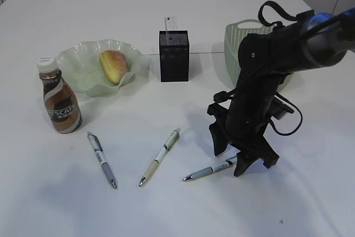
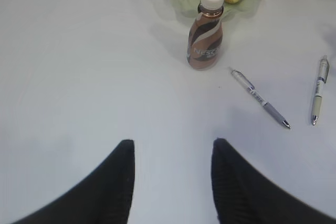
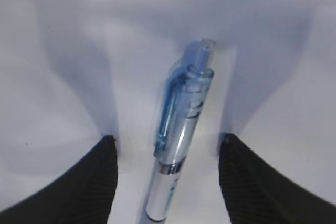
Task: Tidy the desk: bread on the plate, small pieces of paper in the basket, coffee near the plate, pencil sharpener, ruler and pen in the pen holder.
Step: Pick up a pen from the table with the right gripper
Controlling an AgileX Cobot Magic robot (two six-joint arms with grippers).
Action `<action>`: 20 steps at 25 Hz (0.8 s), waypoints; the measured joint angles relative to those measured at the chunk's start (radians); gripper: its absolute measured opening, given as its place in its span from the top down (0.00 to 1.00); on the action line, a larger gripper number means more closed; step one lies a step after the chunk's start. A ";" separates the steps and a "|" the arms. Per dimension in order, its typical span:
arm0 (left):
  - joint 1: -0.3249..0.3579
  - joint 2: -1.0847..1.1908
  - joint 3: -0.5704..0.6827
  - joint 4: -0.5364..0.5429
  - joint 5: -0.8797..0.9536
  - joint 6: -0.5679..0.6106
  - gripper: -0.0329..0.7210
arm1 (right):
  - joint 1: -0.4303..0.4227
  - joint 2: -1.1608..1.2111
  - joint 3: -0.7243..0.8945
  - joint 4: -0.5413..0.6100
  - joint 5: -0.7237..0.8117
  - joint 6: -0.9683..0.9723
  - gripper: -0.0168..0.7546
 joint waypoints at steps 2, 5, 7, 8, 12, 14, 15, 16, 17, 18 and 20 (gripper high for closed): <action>0.000 0.000 0.000 0.003 0.000 0.000 0.53 | 0.000 0.003 -0.002 0.003 0.007 0.000 0.35; 0.000 0.000 0.000 0.004 0.000 0.000 0.54 | 0.000 0.007 -0.001 0.005 0.009 -0.002 0.35; 0.000 0.000 0.000 0.004 -0.002 0.000 0.55 | 0.000 0.007 -0.001 0.005 0.009 -0.004 0.35; 0.000 0.000 0.000 0.005 -0.004 0.000 0.55 | 0.000 0.007 -0.001 0.005 0.009 -0.004 0.36; 0.000 0.000 0.000 0.007 -0.006 0.000 0.56 | 0.000 0.007 -0.001 0.006 0.010 -0.004 0.39; 0.000 0.000 0.000 0.006 -0.006 0.000 0.56 | 0.000 0.007 -0.001 0.010 0.011 -0.004 0.42; 0.000 0.000 0.000 0.006 -0.008 0.000 0.56 | 0.000 0.007 -0.001 0.012 0.011 -0.004 0.43; 0.000 0.000 0.000 0.006 -0.008 0.000 0.56 | 0.000 0.007 -0.001 0.014 0.012 -0.004 0.46; 0.000 0.000 0.000 0.006 -0.008 0.000 0.57 | 0.000 0.007 -0.001 0.014 0.014 -0.004 0.48; 0.000 0.000 0.000 0.006 -0.008 0.000 0.57 | 0.000 0.007 -0.001 0.014 0.018 -0.004 0.51; 0.000 0.000 0.000 0.006 -0.008 0.000 0.58 | 0.000 0.007 -0.001 0.014 0.027 -0.004 0.55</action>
